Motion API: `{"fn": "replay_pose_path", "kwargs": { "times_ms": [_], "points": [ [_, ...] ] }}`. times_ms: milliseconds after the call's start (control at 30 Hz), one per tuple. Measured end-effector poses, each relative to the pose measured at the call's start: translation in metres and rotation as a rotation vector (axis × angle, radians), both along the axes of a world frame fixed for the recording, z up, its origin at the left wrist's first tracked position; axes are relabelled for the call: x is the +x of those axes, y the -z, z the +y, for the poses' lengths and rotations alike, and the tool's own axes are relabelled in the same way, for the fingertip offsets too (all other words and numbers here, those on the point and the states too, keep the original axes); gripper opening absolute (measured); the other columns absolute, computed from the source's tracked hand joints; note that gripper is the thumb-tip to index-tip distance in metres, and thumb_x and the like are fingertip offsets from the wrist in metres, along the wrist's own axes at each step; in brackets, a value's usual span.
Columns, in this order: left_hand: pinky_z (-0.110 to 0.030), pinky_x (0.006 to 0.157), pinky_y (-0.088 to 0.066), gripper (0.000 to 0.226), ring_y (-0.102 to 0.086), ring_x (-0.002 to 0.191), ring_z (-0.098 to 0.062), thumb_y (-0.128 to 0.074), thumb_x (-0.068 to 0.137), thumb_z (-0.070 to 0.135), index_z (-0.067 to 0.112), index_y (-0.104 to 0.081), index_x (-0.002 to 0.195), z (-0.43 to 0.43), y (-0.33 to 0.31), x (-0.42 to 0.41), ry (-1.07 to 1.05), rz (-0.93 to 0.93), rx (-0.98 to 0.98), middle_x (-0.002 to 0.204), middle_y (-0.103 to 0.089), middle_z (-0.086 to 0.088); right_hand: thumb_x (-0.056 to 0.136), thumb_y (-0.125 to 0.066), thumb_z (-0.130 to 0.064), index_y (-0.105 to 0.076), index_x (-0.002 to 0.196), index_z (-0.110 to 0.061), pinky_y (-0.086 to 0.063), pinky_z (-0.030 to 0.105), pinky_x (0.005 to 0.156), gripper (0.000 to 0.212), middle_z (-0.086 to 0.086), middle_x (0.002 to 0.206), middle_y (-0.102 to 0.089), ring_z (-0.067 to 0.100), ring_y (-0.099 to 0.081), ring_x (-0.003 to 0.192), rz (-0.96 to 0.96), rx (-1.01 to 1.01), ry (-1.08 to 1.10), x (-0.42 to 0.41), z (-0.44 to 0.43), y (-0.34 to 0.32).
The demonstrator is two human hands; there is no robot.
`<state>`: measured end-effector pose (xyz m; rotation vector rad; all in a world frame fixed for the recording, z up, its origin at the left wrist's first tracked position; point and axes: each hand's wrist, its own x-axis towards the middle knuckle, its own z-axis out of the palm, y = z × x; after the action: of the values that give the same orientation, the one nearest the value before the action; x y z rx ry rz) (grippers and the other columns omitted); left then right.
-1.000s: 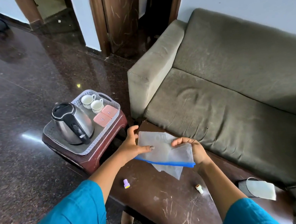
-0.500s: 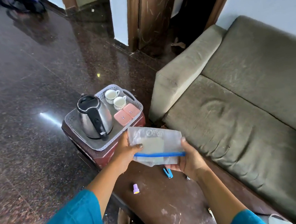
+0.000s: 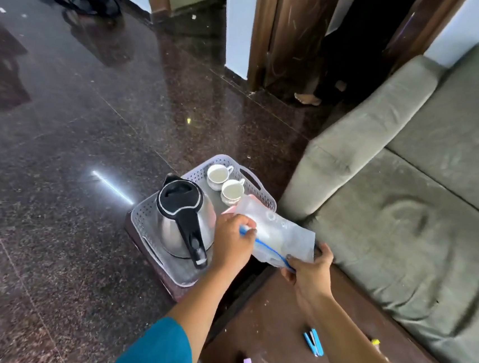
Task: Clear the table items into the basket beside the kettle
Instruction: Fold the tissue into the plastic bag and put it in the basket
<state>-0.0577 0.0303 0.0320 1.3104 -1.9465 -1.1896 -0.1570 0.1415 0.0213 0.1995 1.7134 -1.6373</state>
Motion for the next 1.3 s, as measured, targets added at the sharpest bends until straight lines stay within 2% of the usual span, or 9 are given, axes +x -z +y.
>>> {"fn": "replay_pose_path", "kwargs": {
  "times_ms": [167, 267, 367, 500, 733, 933, 1067, 1167, 1300],
  "points": [
    [-0.036, 0.088, -0.044, 0.03, -0.053, 0.106, -0.031, -0.059, 0.085, 0.021, 0.003, -0.059, 0.109, -0.067, -0.003, -0.026, 0.243, -0.586, -0.189, 0.117, -0.052, -0.016, 0.083, -0.055, 0.009, -0.04, 0.112, -0.004, -0.048, 0.021, 0.043, 0.035, 0.024, 0.119, -0.055, 0.03, -0.06, 0.081, -0.108, -0.012, -0.022, 0.01, -0.053, 0.028],
    [-0.042, 0.08, -0.045, 0.028, -0.056, 0.101, -0.035, -0.055, 0.084, 0.009, 0.001, -0.057, 0.111, -0.102, -0.013, -0.04, 0.367, -0.867, -0.331, 0.118, -0.048, -0.016, 0.082, -0.055, 0.006, -0.046, 0.116, -0.014, -0.044, 0.02, 0.041, 0.041, 0.018, 0.113, -0.062, 0.024, -0.062, 0.06, -0.096, -0.023, -0.082, 0.019, -0.082, 0.037],
    [-0.041, 0.085, -0.046, 0.028, -0.057, 0.104, -0.036, -0.047, 0.083, -0.003, -0.003, -0.058, 0.108, -0.146, -0.014, -0.05, 0.504, -0.896, -0.301, 0.12, -0.05, -0.019, 0.082, -0.053, 0.007, -0.043, 0.118, -0.038, -0.041, 0.019, 0.04, 0.059, 0.004, 0.097, -0.063, 0.014, -0.052, 0.044, -0.109, -0.071, -0.111, 0.025, -0.11, 0.046],
    [-0.036, 0.076, -0.049, 0.016, -0.061, 0.091, -0.033, -0.052, 0.084, 0.01, 0.005, -0.063, 0.093, -0.196, -0.006, -0.043, 0.702, -1.031, -0.127, 0.102, -0.065, -0.017, 0.09, -0.053, -0.005, -0.048, 0.123, -0.016, -0.034, 0.016, 0.036, 0.035, 0.004, 0.07, -0.061, 0.007, -0.049, 0.036, -0.226, 0.03, -0.23, 0.027, -0.139, 0.06],
    [-0.034, 0.073, -0.038, 0.028, -0.054, 0.087, -0.029, -0.042, 0.094, 0.031, 0.008, -0.057, 0.089, -0.227, 0.023, -0.028, 0.965, -1.201, 0.05, 0.099, -0.06, -0.015, 0.086, -0.059, -0.016, -0.034, 0.139, -0.016, -0.028, 0.021, 0.037, 0.059, 0.003, 0.079, -0.063, 0.012, -0.051, 0.041, -0.254, 0.138, -0.445, 0.026, -0.156, 0.075],
    [-0.035, 0.074, -0.038, 0.031, -0.049, 0.082, -0.027, -0.041, 0.096, 0.028, 0.002, -0.057, 0.091, -0.242, 0.035, -0.021, 0.915, -1.163, 0.117, 0.102, -0.059, -0.019, 0.087, -0.054, -0.027, -0.047, 0.091, -0.03, -0.028, 0.015, 0.037, 0.009, -0.013, 0.051, -0.066, 0.01, -0.053, 0.042, -0.214, 0.173, -0.568, 0.02, -0.167, 0.081],
    [-0.035, 0.08, -0.048, 0.028, -0.061, 0.09, -0.033, -0.056, 0.088, 0.03, 0.003, -0.064, 0.09, -0.249, 0.047, -0.013, 0.778, -1.132, 0.024, 0.096, -0.065, -0.016, 0.091, -0.048, -0.036, -0.049, 0.125, -0.018, -0.034, 0.02, 0.044, 0.038, 0.002, 0.084, -0.063, 0.014, -0.049, 0.06, 0.024, 0.296, -0.724, 0.017, -0.186, 0.085],
    [-0.033, 0.073, -0.047, 0.023, -0.058, 0.078, -0.028, -0.053, 0.087, 0.022, 0.005, -0.067, 0.094, -0.249, 0.05, -0.013, 0.739, -1.144, -0.029, 0.082, -0.062, -0.012, 0.094, -0.042, -0.042, -0.04, 0.138, -0.013, -0.047, 0.03, 0.074, 0.053, 0.01, 0.117, -0.059, 0.02, -0.055, 0.088, 0.214, 0.415, -0.833, 0.017, -0.2, 0.091],
    [-0.03, 0.079, -0.043, 0.03, -0.058, 0.097, -0.029, -0.047, 0.092, 0.033, 0.016, -0.065, 0.108, -0.243, 0.043, -0.016, 0.761, -1.067, -0.111, 0.112, -0.064, -0.009, 0.095, -0.037, -0.045, -0.041, 0.137, -0.021, -0.048, 0.039, 0.088, 0.049, 0.007, 0.12, -0.061, 0.028, -0.059, 0.104, 0.203, 0.42, -0.804, 0.019, -0.206, 0.092]
  ]
}}
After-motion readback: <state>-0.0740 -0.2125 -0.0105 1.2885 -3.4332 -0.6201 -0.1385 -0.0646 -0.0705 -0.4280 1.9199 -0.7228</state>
